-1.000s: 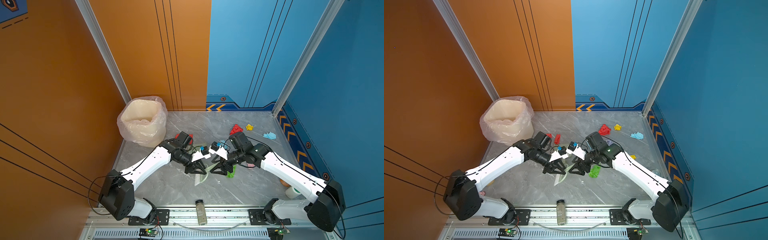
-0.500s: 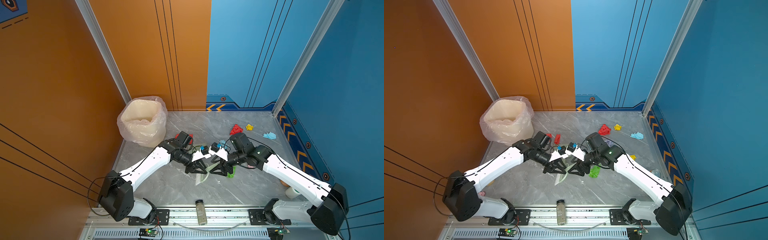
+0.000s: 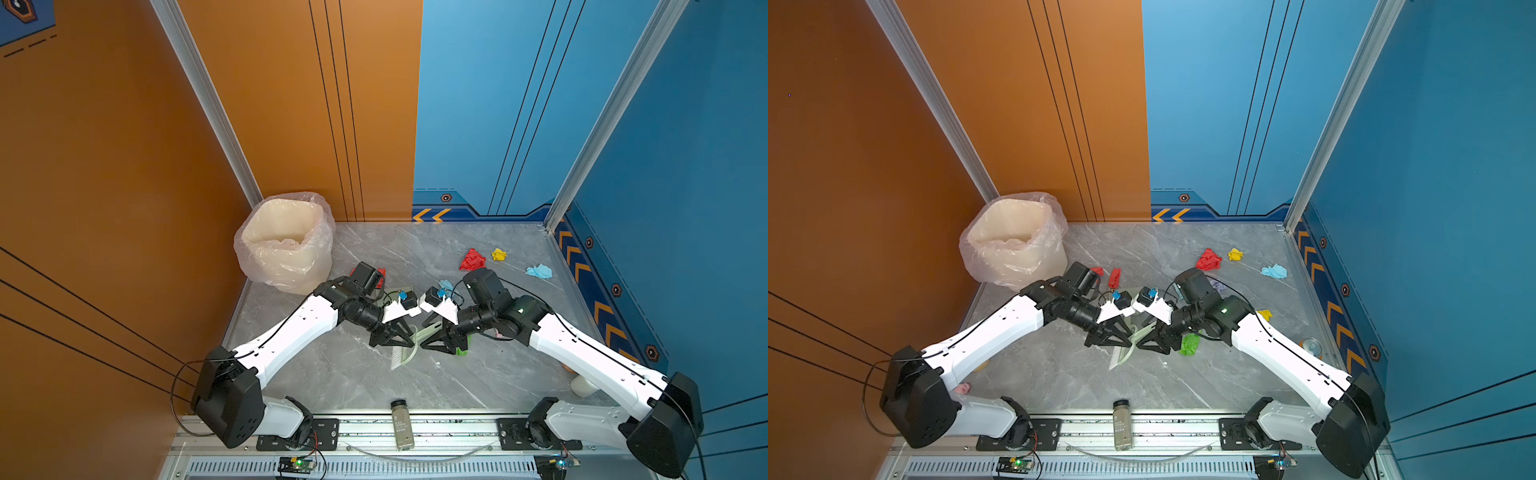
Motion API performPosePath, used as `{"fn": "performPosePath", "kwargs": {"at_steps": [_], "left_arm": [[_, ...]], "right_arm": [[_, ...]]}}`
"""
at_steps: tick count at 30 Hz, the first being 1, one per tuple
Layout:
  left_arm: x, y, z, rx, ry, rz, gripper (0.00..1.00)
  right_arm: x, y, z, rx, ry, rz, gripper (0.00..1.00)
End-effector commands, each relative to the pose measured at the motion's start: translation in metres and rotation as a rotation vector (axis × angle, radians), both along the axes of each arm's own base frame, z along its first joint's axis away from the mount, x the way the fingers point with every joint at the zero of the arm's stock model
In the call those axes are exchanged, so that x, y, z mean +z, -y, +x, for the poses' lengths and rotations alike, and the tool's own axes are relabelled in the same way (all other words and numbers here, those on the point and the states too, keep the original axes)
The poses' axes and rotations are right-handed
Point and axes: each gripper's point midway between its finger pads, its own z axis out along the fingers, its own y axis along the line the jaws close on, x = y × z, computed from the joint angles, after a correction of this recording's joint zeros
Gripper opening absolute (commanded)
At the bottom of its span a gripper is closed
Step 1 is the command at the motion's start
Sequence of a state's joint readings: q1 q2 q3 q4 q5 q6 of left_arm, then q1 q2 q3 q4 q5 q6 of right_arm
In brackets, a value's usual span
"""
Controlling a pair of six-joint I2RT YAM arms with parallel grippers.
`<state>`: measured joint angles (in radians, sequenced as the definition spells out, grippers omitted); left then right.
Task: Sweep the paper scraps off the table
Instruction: 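Close the right gripper on the brush handle beside the left gripper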
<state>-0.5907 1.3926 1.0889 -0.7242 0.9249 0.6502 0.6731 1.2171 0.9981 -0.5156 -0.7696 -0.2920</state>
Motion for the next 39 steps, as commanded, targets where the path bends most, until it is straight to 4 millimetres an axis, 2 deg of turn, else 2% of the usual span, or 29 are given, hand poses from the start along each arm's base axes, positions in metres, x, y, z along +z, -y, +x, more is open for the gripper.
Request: {"fn": "performPosePath", "kwargs": {"at_steps": [1, 9, 24, 39], "left_arm": [[0.0116, 0.0009, -0.0063, -0.03, 0.013, -0.047, 0.0], [0.0102, 0.0006, -0.0058, -0.026, 0.01, -0.042, 0.0], [0.014, 0.0, -0.0071, -0.033, 0.019, -0.057, 0.0], [0.0172, -0.0007, -0.0081, -0.032, 0.026, -0.064, 0.0]], "right_arm": [[0.0104, 0.0011, -0.0009, 0.003, 0.005, 0.047, 0.64], [0.0178, 0.0006, -0.0001, 0.005, 0.012, 0.084, 0.63], [0.0159, -0.0027, 0.0015, 0.009, 0.001, 0.101, 0.55], [0.0123, -0.0019, 0.0, 0.01, -0.011, 0.096, 0.52]]}}
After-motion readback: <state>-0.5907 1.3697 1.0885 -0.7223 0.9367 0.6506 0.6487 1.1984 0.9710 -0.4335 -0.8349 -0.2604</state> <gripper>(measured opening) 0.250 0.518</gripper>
